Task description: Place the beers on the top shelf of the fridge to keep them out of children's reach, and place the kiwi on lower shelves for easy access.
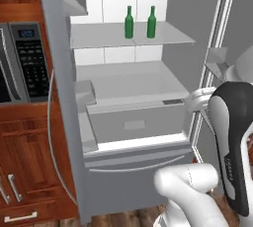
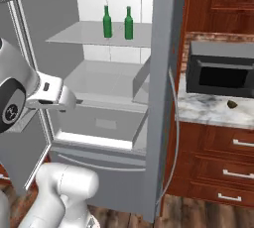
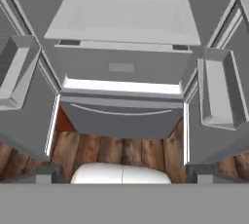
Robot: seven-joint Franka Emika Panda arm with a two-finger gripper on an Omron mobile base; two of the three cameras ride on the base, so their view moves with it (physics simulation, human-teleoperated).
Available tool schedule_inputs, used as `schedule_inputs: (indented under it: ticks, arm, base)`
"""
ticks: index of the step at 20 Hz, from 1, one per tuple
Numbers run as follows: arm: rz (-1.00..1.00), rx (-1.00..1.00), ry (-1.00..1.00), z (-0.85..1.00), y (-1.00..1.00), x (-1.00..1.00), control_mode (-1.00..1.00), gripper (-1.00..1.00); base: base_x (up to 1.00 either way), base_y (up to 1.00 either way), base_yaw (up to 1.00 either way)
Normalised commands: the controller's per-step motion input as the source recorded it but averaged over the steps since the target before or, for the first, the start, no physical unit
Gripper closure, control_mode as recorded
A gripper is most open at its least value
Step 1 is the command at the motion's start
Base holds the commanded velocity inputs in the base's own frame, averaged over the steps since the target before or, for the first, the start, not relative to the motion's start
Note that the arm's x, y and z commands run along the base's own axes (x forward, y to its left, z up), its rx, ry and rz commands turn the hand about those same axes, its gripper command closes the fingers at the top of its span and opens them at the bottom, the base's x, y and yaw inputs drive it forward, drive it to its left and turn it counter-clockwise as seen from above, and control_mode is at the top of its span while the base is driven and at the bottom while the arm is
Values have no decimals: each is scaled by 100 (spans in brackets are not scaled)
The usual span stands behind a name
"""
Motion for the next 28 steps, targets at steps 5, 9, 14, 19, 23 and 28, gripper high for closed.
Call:
schedule_inputs:
  ticks: [5,9,14,19,23,28]
  arm:
    - [0,0,0,0,0,0,100,-100]
    - [0,0,0,0,0,0,100,-100]
    - [0,0,0,0,0,0,100,-100]
    - [0,0,0,0,0,0,100,-100]
    - [0,0,0,0,0,0,100,-100]
    - [0,0,0,0,0,0,100,-100]
  base:
    - [-52,-87,-19]
    - [-5,-100,-22]
    - [1,-99,-19]
    - [16,-87,-10]
    - [38,-60,-2]
    - [62,-29,8]
